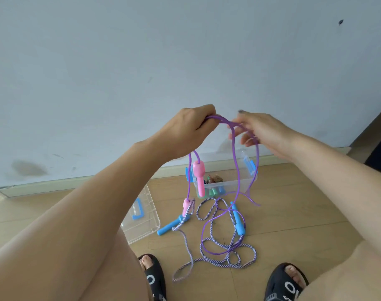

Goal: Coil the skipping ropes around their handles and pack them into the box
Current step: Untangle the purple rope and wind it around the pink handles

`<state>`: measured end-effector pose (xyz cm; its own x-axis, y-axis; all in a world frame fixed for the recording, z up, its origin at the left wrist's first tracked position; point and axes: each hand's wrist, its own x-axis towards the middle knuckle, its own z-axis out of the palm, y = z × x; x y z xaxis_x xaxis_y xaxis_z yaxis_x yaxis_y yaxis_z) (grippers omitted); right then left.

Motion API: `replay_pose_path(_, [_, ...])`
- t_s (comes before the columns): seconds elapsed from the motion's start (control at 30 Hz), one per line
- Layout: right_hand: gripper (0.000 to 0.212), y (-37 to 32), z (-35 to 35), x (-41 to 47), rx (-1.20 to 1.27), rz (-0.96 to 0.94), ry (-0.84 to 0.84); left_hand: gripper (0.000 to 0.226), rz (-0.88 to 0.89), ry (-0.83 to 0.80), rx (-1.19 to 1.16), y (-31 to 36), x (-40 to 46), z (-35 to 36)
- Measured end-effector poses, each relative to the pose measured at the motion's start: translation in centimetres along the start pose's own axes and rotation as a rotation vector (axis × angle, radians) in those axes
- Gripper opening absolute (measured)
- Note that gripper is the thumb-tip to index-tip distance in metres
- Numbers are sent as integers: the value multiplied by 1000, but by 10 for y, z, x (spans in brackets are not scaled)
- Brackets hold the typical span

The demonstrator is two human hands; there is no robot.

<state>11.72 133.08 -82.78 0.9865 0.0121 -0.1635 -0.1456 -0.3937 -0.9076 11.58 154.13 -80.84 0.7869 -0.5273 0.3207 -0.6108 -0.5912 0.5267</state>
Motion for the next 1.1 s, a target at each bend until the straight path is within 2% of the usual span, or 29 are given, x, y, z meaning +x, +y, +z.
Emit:
replay_pose_path(0.1, [44,-15,19,-13,16,-101,-164,19,63,-24,-2,4,0,2])
replay_pose_path(0.33, [45,-19,18,-18,24,-136,-175,20,14,0,22,-1,-3,-2])
replay_pose_path(0.47, [37,-18,10,-14,-39,-224,-26,24,-3,-73,40,3,-4,-2])
replay_pose_path(0.6, [33,-5,-23,-1,-129,-208,222,33,-71,-111,73,-3,-4,-4])
replay_pose_path(0.73, [34,29,-62,4,-480,-73,400,31,-152,-135,117,-18,-6,-9])
replay_pose_path(0.83, [34,40,-56,-1,-538,13,247,30,-170,-92,81,-20,-6,-8])
replay_pose_path(0.87, [37,35,-46,-3,-472,-5,186,29,-164,-87,67,-19,-5,-7])
replay_pose_path(0.97, [42,-1,-4,-16,-72,-72,-22,27,-123,-110,82,-9,-1,2])
replay_pose_path(1.03, [50,-14,21,-21,3,-158,-146,26,-85,-109,89,-1,1,7])
replay_pose_path(1.1, [54,-16,37,-25,-24,-247,-148,27,-80,-91,60,2,2,7])
